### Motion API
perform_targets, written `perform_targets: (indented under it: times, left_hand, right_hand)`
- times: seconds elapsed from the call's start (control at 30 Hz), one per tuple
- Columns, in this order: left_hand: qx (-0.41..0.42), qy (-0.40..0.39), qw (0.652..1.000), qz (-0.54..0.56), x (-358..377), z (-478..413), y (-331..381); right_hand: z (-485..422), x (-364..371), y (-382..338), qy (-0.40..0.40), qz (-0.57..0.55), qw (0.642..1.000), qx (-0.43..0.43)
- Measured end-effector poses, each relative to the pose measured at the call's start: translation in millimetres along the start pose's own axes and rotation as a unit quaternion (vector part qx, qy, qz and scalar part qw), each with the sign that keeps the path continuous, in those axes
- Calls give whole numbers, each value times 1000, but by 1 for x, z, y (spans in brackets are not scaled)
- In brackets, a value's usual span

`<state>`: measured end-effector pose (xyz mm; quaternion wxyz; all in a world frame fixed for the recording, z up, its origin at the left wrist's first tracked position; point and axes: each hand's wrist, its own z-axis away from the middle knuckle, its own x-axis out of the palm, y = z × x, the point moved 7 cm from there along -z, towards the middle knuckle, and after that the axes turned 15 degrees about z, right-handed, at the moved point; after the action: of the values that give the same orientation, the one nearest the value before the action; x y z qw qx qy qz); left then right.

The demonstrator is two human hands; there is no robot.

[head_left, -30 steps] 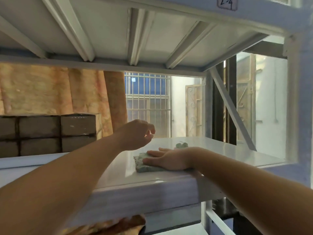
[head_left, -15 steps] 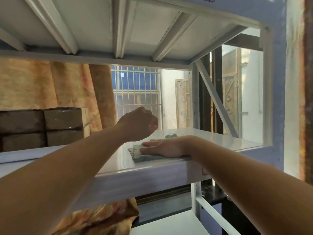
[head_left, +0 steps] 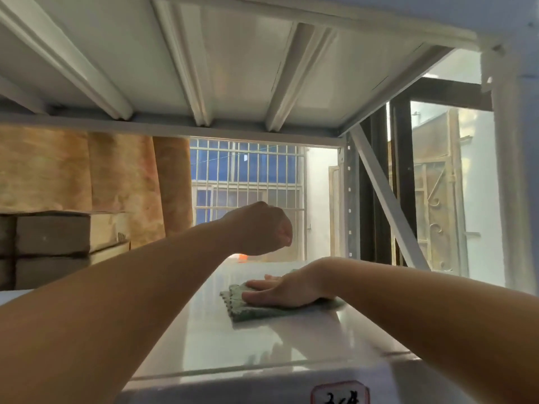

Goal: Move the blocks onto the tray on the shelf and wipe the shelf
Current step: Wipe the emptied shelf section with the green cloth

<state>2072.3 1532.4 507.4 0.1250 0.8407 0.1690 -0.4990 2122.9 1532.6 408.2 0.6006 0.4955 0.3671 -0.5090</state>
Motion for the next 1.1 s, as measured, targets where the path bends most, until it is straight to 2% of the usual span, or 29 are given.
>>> perform_targets:
  times: [0.07, 0.2, 0.37, 0.47, 0.63, 0.83, 1.1]
  left_hand:
    - [-3, -3, 1000, -27, 10, -13, -4]
    - [-68, -16, 993, -90, 32, -22, -43]
    - [-125, 97, 983, -95, 30, -13, -78]
    - [-131, 128, 980, -72, 27, -11, -81]
    - [-73, 50, 992, -91, 35, -10, -78]
    - [-87, 12, 996, -28, 43, 2, -82]
    - [-98, -38, 994, -19, 56, 1, -87]
  right_hand:
    - [-17, -1, 15, 5, 12, 1000, 3]
    - [-49, -4, 41, 9, 28, 1000, -1]
    - [-80, -10, 67, -1, 25, 1000, 6]
    - [-105, -8, 81, -10, 14, 999, 27]
    - [-130, -22, 95, 0, 8, 998, 62]
    - [-147, -24, 101, -27, 27, 995, 88]
    - [-152, -17, 102, -26, 20, 995, 89]
